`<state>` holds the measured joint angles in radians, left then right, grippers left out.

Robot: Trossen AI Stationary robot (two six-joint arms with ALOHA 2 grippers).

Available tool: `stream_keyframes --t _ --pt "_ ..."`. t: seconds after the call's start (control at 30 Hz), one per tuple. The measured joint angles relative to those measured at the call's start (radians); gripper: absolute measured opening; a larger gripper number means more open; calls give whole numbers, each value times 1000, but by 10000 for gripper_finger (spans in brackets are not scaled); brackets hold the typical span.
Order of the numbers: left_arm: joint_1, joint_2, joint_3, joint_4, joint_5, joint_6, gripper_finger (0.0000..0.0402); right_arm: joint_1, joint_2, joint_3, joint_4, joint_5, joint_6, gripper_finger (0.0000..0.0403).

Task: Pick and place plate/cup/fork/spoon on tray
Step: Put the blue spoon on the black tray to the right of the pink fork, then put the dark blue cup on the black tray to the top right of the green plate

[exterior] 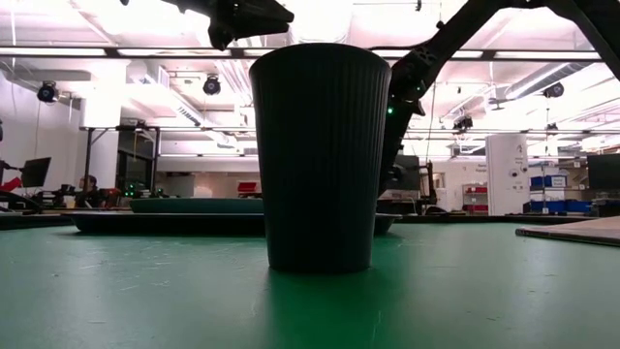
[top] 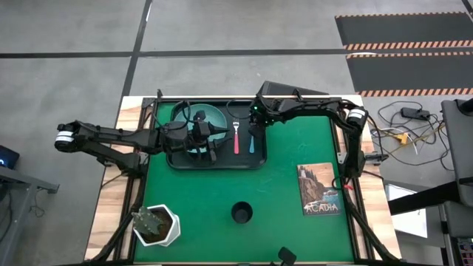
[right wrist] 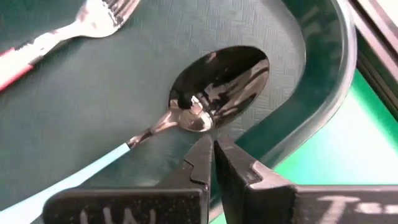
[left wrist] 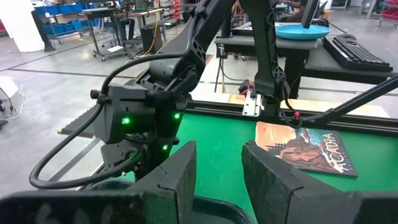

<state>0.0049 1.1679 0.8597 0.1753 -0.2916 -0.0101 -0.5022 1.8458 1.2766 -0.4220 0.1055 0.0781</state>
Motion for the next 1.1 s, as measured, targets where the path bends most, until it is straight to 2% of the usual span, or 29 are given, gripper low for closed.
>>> stream_keyframes --t 0.57,0.9,1.1 --pt "0 0 0 0 0 16 109 2 39 -5 97 8 7 8" --pt "0 0 0 0 0 17 109 6 13 -5 37 -4 33 8" --pt "0 0 0 1 0 17 109 26 -1 -12 14 -104 61 8"
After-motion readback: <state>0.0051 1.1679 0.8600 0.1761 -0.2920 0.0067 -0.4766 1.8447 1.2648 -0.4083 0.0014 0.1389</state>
